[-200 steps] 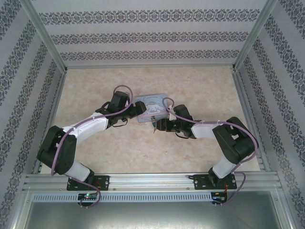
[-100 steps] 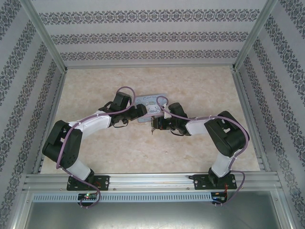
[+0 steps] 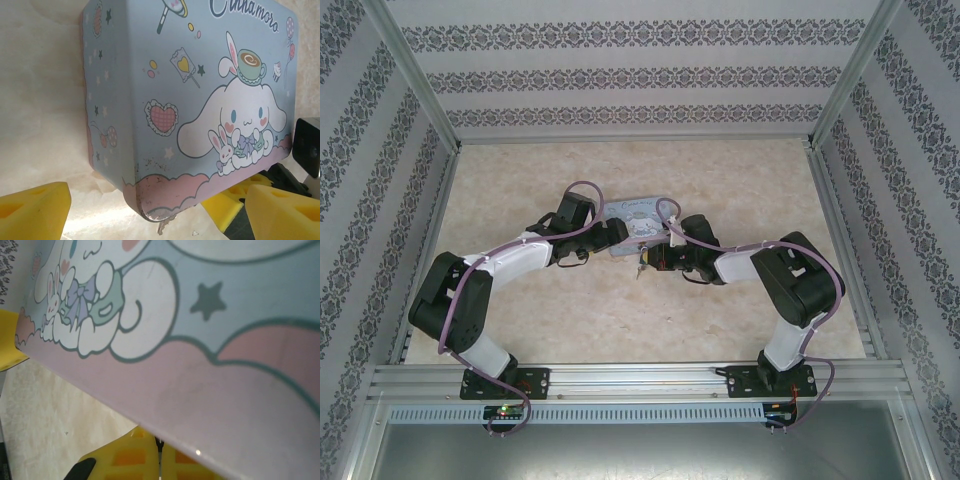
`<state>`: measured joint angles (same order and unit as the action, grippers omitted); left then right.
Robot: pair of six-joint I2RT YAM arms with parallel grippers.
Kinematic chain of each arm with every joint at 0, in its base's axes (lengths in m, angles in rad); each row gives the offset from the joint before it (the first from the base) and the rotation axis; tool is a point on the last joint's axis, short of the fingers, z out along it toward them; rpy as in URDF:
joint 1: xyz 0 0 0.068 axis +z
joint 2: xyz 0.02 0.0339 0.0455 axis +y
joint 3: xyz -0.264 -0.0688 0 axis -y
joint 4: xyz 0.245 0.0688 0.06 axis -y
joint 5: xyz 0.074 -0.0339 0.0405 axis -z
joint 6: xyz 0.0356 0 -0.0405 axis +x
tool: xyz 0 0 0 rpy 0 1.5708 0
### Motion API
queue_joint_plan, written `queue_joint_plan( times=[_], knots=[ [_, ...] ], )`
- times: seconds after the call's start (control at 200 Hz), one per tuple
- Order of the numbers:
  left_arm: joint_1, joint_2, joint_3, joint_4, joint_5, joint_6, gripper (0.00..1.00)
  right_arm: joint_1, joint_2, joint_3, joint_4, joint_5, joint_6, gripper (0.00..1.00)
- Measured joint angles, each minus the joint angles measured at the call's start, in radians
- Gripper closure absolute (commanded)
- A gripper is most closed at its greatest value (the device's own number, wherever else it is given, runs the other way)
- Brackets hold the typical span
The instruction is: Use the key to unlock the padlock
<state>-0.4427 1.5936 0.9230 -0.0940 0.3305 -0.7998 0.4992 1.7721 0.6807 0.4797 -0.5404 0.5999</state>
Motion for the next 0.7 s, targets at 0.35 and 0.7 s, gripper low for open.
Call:
queue_joint_plan(
  times=[0.35,0.7],
  knots=[
    [-0.002,0.0,0.01,-0.072,-0.124,0.085,0.09,0.0,0.0,-0.04,0.088,0.0,0.092,1.0],
    [-0.046,0.042,0.065,-0.112,-0.275,0.162,0.09,0.0,0.01,-0.077,0.163,0.005,0.226,1.0]
  ],
)
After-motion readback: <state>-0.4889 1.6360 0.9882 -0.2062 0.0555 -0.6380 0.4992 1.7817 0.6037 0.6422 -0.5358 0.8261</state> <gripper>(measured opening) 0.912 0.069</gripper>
